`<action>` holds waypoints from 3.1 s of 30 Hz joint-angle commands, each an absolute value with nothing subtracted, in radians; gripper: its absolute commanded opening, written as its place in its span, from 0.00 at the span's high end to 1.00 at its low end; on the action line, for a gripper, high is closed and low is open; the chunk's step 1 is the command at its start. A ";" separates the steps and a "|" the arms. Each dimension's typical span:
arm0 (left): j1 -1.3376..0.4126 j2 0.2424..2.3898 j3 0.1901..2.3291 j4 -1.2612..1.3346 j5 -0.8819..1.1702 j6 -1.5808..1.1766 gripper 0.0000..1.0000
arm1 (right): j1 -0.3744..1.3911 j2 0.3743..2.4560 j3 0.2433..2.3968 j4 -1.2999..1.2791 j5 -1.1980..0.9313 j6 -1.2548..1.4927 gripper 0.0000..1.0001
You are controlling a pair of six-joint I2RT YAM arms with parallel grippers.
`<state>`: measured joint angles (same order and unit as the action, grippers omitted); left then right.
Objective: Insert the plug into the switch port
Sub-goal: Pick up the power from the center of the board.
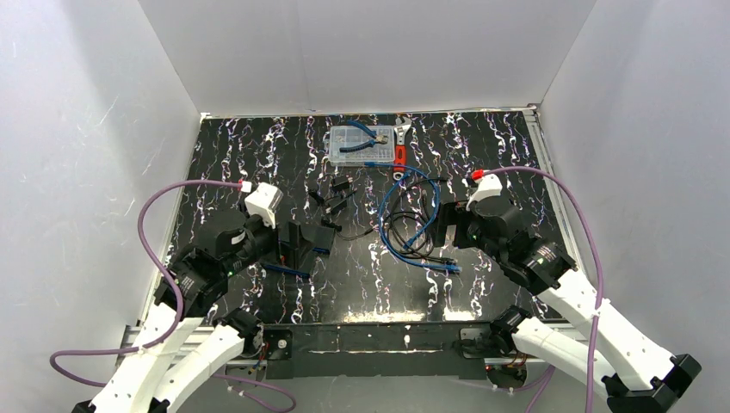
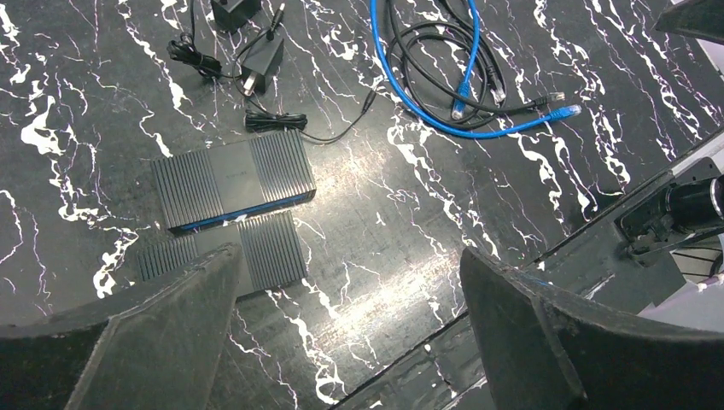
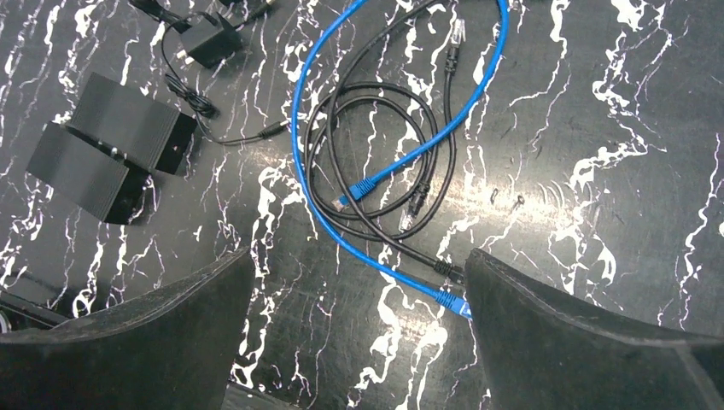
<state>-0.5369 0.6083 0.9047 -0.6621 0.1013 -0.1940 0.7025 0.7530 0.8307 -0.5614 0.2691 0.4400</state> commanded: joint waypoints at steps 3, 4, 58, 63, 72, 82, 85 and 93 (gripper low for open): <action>-0.540 0.605 0.895 -0.641 0.093 -0.217 0.01 | 0.707 0.754 0.883 -0.573 0.313 0.427 0.02; -0.540 0.595 0.889 -0.625 0.096 -0.229 0.00 | 0.707 0.753 0.887 -0.574 0.314 0.427 0.02; -0.540 0.563 0.841 -0.699 -0.222 -0.262 0.01 | 0.845 1.832 1.510 -0.433 0.063 0.530 0.29; -0.540 0.558 0.841 -0.701 -0.223 -0.264 0.01 | 0.863 1.945 1.611 -0.439 0.056 0.522 0.29; -0.540 0.557 0.840 -0.701 -0.220 -0.264 0.01 | 0.876 2.074 1.711 -0.424 0.043 0.500 0.31; -0.540 0.559 0.840 -0.698 -0.218 -0.265 0.00 | 0.882 2.179 1.804 -0.424 0.019 0.509 0.35; -0.540 0.560 0.840 -0.698 -0.217 -0.265 0.00 | 0.884 2.213 1.839 -0.426 0.016 0.516 0.37; -0.540 0.564 0.839 -0.695 -0.210 -0.265 0.00 | 0.893 2.281 1.907 -0.429 0.008 0.517 0.38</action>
<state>-0.5381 0.5655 0.8459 -0.6895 -0.2020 -0.2630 0.8812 2.2478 1.8352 -0.4427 0.0199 0.5173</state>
